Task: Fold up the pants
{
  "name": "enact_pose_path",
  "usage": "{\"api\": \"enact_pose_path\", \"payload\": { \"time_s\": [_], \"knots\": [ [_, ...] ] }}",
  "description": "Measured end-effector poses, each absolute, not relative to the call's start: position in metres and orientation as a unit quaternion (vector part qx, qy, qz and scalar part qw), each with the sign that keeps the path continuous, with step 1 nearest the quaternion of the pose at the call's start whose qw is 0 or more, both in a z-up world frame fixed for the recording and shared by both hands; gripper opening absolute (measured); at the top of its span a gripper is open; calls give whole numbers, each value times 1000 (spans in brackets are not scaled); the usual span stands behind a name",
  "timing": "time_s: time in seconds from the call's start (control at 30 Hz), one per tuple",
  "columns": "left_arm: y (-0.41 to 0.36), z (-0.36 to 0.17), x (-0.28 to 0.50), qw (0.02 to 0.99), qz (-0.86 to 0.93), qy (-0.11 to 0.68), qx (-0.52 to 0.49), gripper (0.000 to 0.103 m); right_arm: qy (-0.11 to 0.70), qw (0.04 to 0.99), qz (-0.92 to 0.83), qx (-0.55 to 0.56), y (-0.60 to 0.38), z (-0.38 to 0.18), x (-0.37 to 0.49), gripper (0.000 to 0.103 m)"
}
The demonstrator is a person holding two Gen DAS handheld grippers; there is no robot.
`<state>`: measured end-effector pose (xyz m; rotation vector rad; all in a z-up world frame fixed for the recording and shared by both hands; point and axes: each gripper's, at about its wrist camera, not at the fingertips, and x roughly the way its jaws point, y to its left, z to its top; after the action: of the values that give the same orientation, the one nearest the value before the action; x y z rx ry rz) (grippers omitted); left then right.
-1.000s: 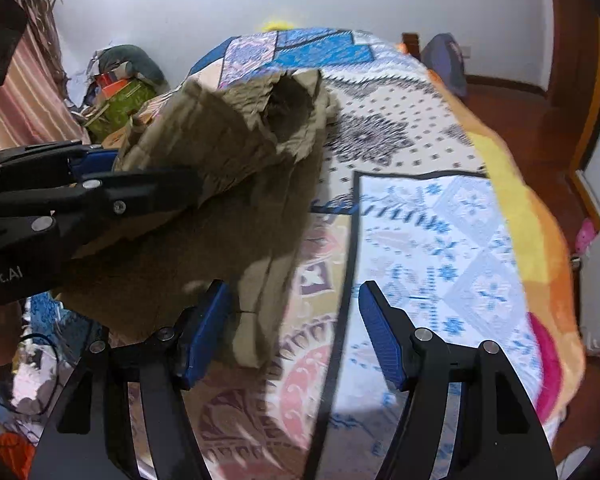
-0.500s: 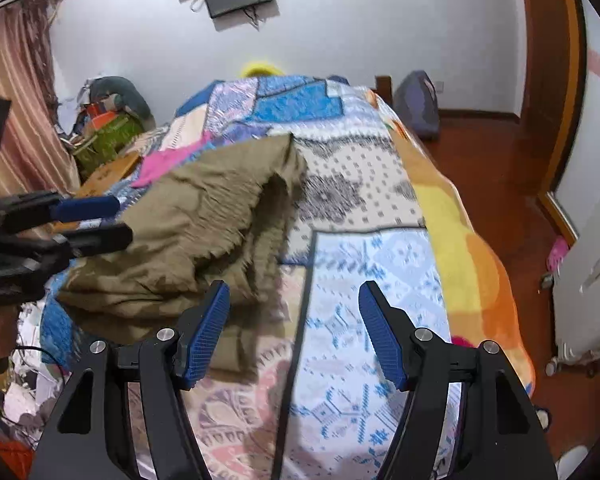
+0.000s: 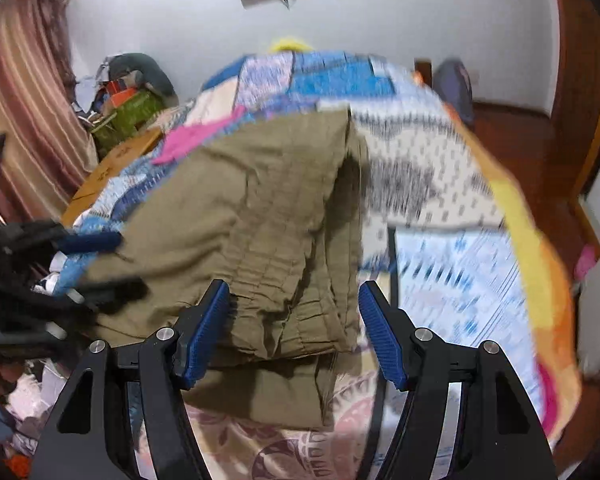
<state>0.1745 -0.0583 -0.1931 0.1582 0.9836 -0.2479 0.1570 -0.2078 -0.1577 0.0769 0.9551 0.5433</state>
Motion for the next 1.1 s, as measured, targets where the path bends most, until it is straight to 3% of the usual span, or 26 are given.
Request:
{"api": "enact_pose_path", "payload": {
  "time_s": [0.1,0.3,0.73,1.03,1.1],
  "knots": [
    [-42,-181,187,876,-119,464,57,54,463,845,260,69,-217,-161,157,63],
    [-10,-168,231,890,-85,445,48,54,448,858,249,26,-208,-154,150,63],
    [44,-214,354,856,-90,506,-52,54,447,857,254,36,-212,-157,152,63],
    [41,-243,396,839,-124,527,-64,48,448,854,265,27,-210,-158,161,66],
    [40,-245,402,840,-126,524,-63,39,449,851,269,32,-211,-159,164,66]
  ]
}}
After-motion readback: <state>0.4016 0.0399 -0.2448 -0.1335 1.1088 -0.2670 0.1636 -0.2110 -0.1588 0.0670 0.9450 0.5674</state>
